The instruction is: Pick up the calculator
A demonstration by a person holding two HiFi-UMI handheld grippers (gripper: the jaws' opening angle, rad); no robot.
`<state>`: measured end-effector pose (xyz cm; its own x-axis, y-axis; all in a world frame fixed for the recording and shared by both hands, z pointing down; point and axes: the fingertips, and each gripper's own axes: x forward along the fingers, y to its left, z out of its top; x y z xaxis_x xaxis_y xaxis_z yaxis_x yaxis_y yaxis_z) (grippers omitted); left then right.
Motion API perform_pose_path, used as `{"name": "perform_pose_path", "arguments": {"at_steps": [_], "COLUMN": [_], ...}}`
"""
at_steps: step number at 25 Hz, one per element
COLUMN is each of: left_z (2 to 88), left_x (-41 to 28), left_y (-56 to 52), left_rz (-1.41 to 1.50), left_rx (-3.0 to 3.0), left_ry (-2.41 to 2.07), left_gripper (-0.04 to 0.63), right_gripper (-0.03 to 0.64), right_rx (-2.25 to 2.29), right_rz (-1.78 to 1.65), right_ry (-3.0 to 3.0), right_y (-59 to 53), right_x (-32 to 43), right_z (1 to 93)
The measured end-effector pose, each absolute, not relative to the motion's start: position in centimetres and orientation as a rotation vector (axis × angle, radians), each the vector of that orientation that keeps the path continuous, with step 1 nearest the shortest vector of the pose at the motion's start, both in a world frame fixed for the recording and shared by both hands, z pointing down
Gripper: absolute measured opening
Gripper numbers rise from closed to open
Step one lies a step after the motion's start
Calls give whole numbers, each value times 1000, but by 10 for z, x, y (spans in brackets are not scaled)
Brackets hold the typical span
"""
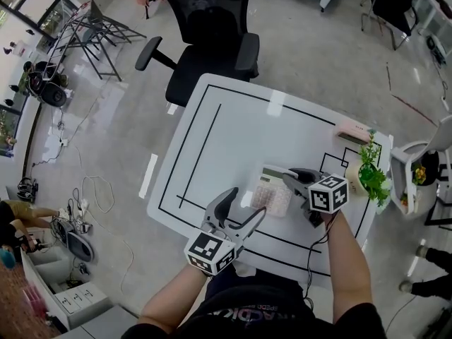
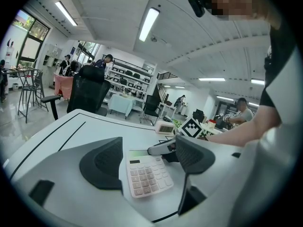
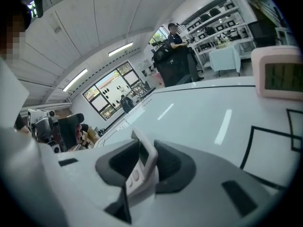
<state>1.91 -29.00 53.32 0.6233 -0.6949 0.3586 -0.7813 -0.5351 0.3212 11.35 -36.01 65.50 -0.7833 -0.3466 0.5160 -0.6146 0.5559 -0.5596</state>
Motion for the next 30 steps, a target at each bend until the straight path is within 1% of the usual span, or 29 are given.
{"name": "perform_pose_path", "arguments": {"at_steps": [10,30], "left_z": [528,505], "left_x": [17,-18], "left_y": [-283,-239], "left_rz": [240,207], "left_rx": [2423,2496], "left_ry": [-1137,-1027], "left_gripper": [342,341], "right_gripper": [52,48], "right_rx": [916,1200], "right_rz": [1215,1217], "right_ry": [-2518,-2607], "right_y": [-351,-305], "right_x": [113,108], "right_z": [635,570]}}
